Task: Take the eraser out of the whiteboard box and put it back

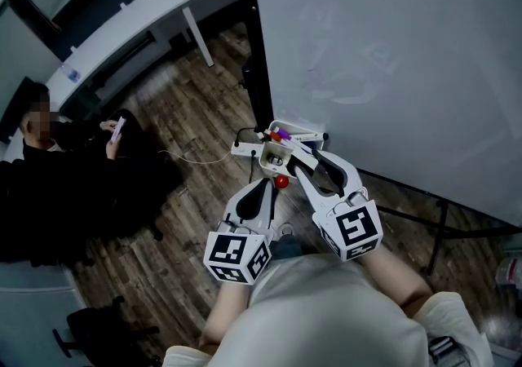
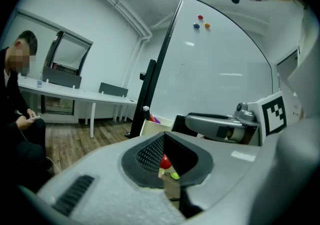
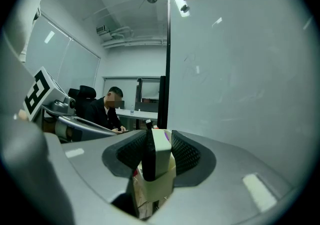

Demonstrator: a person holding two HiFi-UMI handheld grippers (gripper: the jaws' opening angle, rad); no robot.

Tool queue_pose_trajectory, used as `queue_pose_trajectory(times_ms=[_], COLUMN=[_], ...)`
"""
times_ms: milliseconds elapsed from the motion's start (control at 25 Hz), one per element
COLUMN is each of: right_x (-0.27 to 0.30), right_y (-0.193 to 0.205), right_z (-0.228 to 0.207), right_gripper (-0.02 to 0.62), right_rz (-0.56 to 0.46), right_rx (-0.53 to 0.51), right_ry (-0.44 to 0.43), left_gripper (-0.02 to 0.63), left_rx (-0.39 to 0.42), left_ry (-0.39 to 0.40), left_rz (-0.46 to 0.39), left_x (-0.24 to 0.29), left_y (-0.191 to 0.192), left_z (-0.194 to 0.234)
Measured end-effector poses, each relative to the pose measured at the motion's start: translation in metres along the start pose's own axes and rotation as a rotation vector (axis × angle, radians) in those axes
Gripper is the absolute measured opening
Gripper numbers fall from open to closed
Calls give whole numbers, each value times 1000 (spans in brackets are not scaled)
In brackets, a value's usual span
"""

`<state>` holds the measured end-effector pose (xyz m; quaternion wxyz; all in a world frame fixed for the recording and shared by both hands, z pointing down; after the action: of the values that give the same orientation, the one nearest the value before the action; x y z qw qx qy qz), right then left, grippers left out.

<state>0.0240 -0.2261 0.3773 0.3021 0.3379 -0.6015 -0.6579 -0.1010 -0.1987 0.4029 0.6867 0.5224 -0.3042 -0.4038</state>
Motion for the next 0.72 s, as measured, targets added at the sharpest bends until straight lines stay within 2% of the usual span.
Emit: queue_pose_trajectory(times_ms=[720], right_x=[-21], right_y=[-45], right_z=[5], right_gripper=[163], right_rz=[-123], right_rx=[-19], right_ry=[-13], left_gripper=[2], left_rx=[41], left_ry=[5], left_rz=[-34], left_x=[-12], left_y=[-10], left_z=[-24])
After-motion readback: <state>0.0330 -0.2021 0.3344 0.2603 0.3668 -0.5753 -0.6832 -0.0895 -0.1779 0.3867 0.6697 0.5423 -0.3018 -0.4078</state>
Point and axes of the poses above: the fingertips, and each gripper's own axes: x forward along the fingers, z to its left, y out of its underside, the point moved 5 cm from there along -x, backward along the fingers, and after that the axes turned 13 degrees about -z, right-handed, at the moved point
